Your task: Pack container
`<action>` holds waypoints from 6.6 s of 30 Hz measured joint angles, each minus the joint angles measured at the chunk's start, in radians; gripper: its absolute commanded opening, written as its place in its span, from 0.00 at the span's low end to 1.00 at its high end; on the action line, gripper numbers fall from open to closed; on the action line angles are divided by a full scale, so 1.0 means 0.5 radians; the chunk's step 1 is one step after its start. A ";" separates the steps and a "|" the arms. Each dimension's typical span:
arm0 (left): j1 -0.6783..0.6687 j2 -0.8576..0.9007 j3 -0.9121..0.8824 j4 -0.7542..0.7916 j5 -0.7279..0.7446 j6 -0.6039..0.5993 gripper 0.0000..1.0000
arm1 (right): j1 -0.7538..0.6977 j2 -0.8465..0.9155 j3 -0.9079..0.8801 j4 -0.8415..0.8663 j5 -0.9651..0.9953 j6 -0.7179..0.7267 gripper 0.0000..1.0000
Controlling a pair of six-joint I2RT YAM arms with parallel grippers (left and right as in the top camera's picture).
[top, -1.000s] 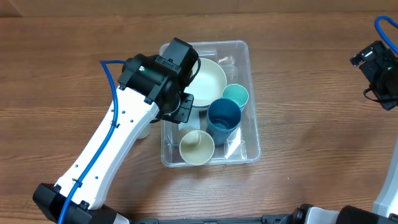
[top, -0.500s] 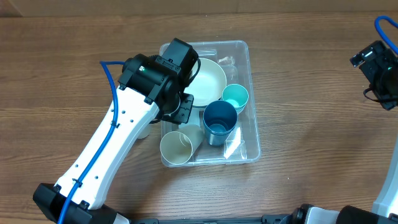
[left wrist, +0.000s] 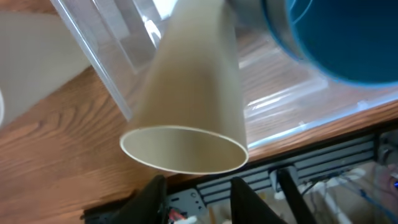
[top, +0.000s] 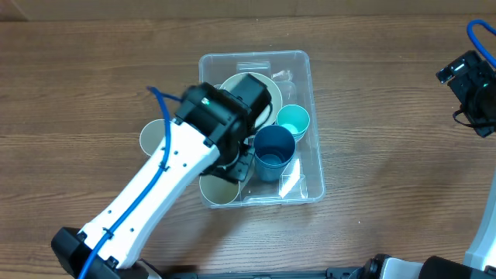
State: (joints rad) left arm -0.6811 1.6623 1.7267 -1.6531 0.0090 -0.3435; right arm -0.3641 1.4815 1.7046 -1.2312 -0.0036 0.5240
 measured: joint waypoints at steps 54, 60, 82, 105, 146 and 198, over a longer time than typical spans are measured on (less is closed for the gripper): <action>1.440 -0.054 -0.687 0.856 0.117 0.418 0.40 | 0.000 0.000 -0.001 0.000 0.000 0.000 1.00; 1.440 -0.033 -0.797 0.938 0.098 0.375 0.04 | 0.000 0.000 -0.001 0.000 0.001 0.000 1.00; 0.505 -0.046 1.031 -0.071 -0.005 0.348 0.04 | 0.000 0.000 -0.005 -0.001 0.000 0.000 1.00; 0.301 0.447 0.687 -0.043 0.005 0.365 0.41 | 0.001 0.000 -0.005 0.000 0.000 0.001 1.00; 1.613 -0.338 1.199 -0.075 -0.192 0.123 1.00 | 0.004 -0.005 -0.005 0.000 0.061 -0.001 1.00; 1.613 -0.336 1.199 -0.076 -0.192 0.122 1.00 | 0.903 -2.892 -3.055 1.134 0.107 -0.629 1.00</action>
State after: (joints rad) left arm 0.1253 1.4944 2.3260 -1.6909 -0.0872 -0.2825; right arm 0.0875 0.0353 0.1772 -0.6643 0.0498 0.2092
